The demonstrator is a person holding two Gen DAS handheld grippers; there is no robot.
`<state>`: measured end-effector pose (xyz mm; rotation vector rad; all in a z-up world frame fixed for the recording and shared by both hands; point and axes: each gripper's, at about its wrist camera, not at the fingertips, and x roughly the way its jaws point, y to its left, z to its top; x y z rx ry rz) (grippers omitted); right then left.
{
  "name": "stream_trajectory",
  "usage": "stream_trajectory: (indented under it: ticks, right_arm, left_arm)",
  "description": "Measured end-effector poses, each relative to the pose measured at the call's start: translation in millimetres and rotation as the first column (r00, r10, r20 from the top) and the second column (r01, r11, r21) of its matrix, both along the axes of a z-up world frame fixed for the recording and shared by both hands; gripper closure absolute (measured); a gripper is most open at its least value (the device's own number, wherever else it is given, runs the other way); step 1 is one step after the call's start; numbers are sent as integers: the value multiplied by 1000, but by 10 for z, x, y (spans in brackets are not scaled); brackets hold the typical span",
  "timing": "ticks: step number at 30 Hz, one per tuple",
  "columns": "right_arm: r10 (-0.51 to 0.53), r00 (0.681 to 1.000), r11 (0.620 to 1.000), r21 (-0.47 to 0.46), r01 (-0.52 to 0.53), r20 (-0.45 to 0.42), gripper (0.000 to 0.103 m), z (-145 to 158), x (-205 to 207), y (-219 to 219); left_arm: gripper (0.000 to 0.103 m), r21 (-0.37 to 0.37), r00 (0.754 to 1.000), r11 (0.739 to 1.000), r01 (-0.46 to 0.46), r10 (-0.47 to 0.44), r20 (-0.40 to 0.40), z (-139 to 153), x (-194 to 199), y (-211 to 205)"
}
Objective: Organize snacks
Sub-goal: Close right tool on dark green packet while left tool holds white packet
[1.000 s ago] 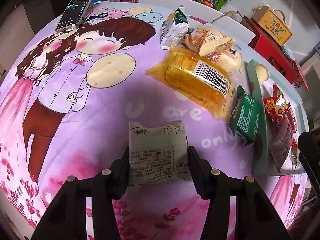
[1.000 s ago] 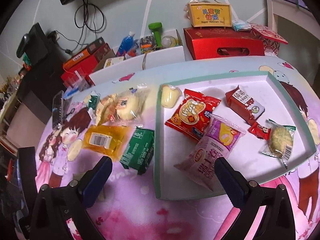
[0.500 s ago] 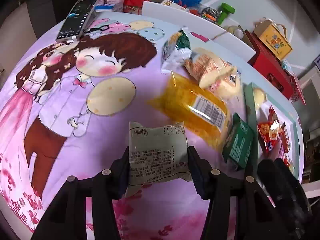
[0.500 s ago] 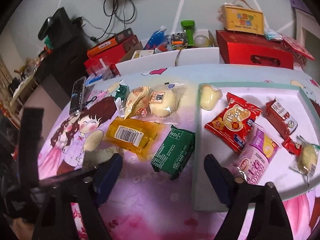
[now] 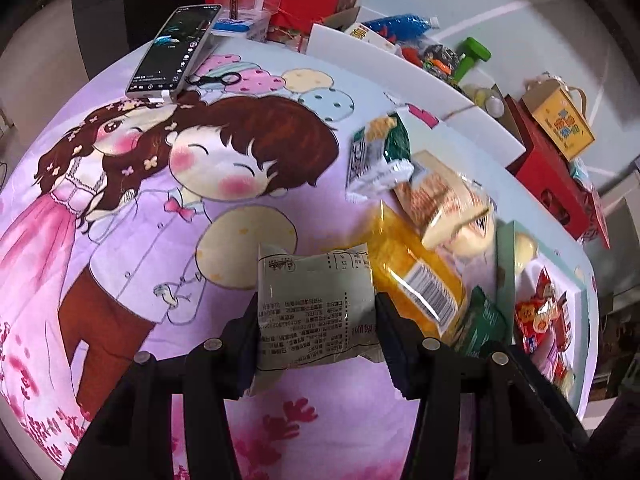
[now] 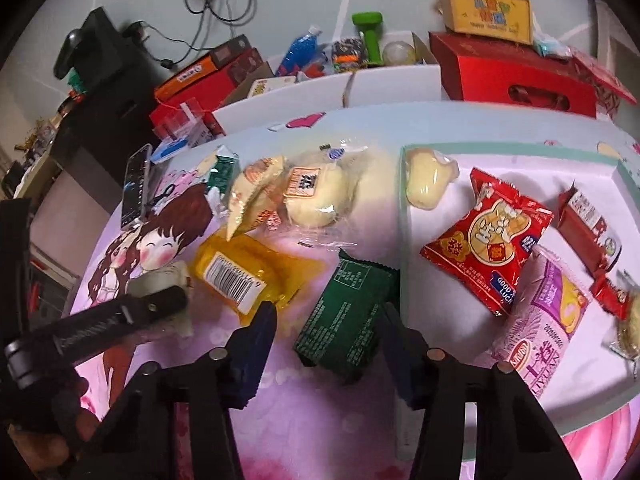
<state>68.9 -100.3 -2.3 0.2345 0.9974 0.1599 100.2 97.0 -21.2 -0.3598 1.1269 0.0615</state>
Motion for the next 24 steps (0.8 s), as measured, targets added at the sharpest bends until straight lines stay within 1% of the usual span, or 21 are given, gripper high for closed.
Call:
stream_trajectory:
  ticks: [7, 13, 16, 19, 22, 24]
  right_arm:
    - [-33, 998, 999, 11, 33, -50, 49, -89, 110, -31]
    - [-58, 996, 998, 17, 60, -72, 50, -95, 161, -54]
    - [-75, 993, 997, -1, 75, -93, 50, -91, 183, -30]
    - [-66, 993, 998, -12, 65, -97, 49, -93, 209, 37]
    - [-45, 993, 999, 9, 46, -106, 49, -111, 218, 83]
    - [-48, 993, 999, -1, 48, -106, 49, -120, 219, 94]
  left_arm:
    - [48, -9, 1000, 1000, -8, 8, 11, 50, 88, 30]
    - [48, -7, 1000, 1000, 14, -13, 25, 109, 196, -40]
    - [48, -8, 1000, 1000, 24, -24, 20, 109, 239, -69]
    - [48, -16, 999, 999, 28, -28, 25, 126, 260, -81]
    - [48, -14, 999, 1000, 28, -28, 26, 132, 267, -82]
    - [48, -15, 999, 999, 30, -29, 22, 122, 276, -82]
